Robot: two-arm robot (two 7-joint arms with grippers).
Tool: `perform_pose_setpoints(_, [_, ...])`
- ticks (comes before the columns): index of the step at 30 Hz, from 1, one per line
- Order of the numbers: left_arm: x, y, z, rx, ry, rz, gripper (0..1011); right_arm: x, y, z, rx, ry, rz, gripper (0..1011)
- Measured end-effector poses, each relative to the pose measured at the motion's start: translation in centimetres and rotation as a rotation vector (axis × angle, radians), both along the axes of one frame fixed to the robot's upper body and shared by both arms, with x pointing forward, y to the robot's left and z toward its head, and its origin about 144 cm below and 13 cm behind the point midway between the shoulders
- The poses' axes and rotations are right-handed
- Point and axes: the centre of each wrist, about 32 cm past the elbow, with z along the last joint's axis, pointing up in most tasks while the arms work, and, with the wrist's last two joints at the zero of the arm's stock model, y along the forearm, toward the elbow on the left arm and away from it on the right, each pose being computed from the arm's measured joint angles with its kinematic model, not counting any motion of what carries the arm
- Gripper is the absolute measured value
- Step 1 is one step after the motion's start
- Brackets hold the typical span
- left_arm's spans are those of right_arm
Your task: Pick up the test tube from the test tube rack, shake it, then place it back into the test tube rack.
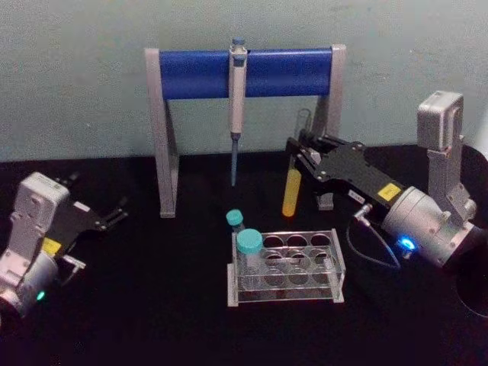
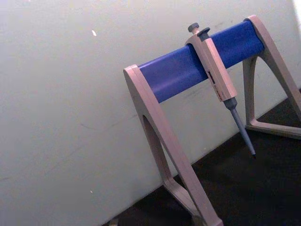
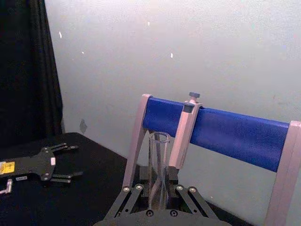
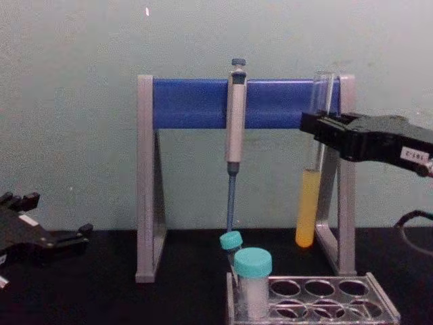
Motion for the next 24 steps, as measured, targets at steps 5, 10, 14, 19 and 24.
perform_pose_setpoints(5, [0.0,0.0,0.0,0.000,0.000,0.000,1001,-0.2,-0.1,0.0,-0.003,-0.001,0.006,229])
perform_pose_setpoints(10, [0.0,0.0,0.0,0.000,0.000,0.000,1001,-0.9,-0.3,0.2,-0.005,-0.001,0.035,229])
perform_pose_setpoints(14, [0.0,0.0,0.0,0.000,0.000,0.000,1001,-1.5,-0.5,0.2,-0.003,0.004,0.065,229])
perform_pose_setpoints(19, [0.0,0.0,0.0,0.000,0.000,0.000,1001,-2.2,-0.8,0.2,-0.006,0.016,0.108,229])
perform_pose_setpoints(24, [0.0,0.0,0.0,0.000,0.000,0.000,1001,-2.6,-0.9,0.0,-0.005,0.039,0.131,229])
